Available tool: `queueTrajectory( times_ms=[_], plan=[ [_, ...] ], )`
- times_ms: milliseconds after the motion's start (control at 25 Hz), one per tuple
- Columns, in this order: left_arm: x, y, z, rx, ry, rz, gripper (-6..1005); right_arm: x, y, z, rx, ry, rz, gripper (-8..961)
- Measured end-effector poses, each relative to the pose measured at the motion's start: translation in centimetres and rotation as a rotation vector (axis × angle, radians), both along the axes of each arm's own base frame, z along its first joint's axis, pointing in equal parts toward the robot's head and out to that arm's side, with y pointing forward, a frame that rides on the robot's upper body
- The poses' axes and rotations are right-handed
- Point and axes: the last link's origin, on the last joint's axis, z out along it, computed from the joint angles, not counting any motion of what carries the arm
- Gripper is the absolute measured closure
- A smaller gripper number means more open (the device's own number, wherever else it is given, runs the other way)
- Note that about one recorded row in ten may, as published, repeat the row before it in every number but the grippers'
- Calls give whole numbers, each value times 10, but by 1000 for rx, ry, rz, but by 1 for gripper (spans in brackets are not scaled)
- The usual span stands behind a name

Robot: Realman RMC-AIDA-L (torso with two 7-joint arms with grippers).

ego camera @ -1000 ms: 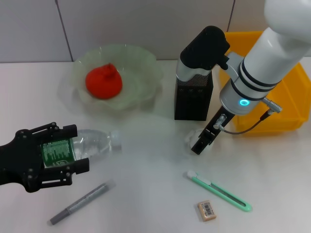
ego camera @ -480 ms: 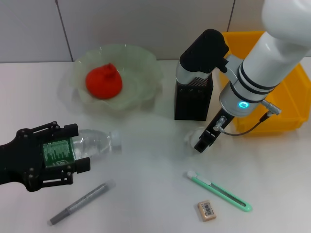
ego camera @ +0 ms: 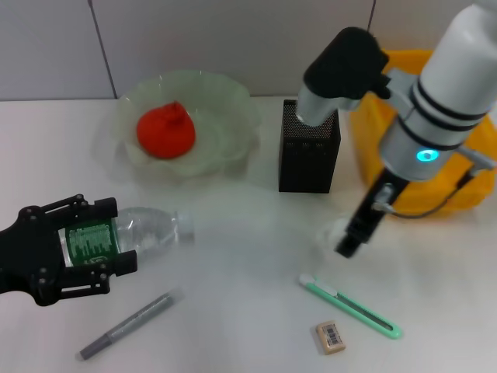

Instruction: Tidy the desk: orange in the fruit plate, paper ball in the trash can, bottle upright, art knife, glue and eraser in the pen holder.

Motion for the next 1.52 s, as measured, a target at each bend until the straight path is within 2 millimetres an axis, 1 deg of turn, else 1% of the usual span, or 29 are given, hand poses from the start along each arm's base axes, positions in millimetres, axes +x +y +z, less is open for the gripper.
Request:
queueTrajectory(
  times_ms=[80, 240, 400, 520, 640, 840, 960, 1040, 1080, 1160, 1280, 1480, 1520],
  plan=[
    [-1, -1, 1, 1, 1, 4, 142, -2, -7, 13, 5, -39, -9, 428],
    [-3, -2, 1, 2, 1, 8, 142, -3, -15, 41, 76, -130, -16, 429],
    [-3, -2, 3, 10, -7, 11, 142, -2, -21, 61, 126, -184, -20, 426],
    [-3, -2, 3, 11, -8, 11, 142, -1, -23, 75, 166, -178, -18, 421],
    [-4, -3, 4, 11, -8, 10, 142, 4, -18, 88, 229, -132, -17, 415],
    [-4, -3, 3, 9, -9, 12, 142, 29, -1, 106, 362, -46, -1, 407],
    [-4, -4, 3, 9, -12, 13, 142, 45, 12, 109, 442, -9, 18, 402],
    [-4, -4, 2, 8, -15, 13, 142, 54, 21, 106, 487, 9, 48, 399],
    [-3, -4, 2, 6, -17, 13, 142, 60, 27, 101, 515, 21, 73, 397],
    [-3, -4, 2, 5, -18, 13, 142, 63, 29, 98, 527, 28, 84, 394],
    [-4, -4, 3, 1, -17, 18, 142, 72, 37, 87, 540, 51, 80, 388],
    [-4, -4, 5, 6, -19, 23, 142, 73, 40, 85, 550, 58, 86, 380],
    [-5, -4, 6, 7, -21, 25, 142, 73, 40, 85, 550, 58, 86, 355]
  ],
)
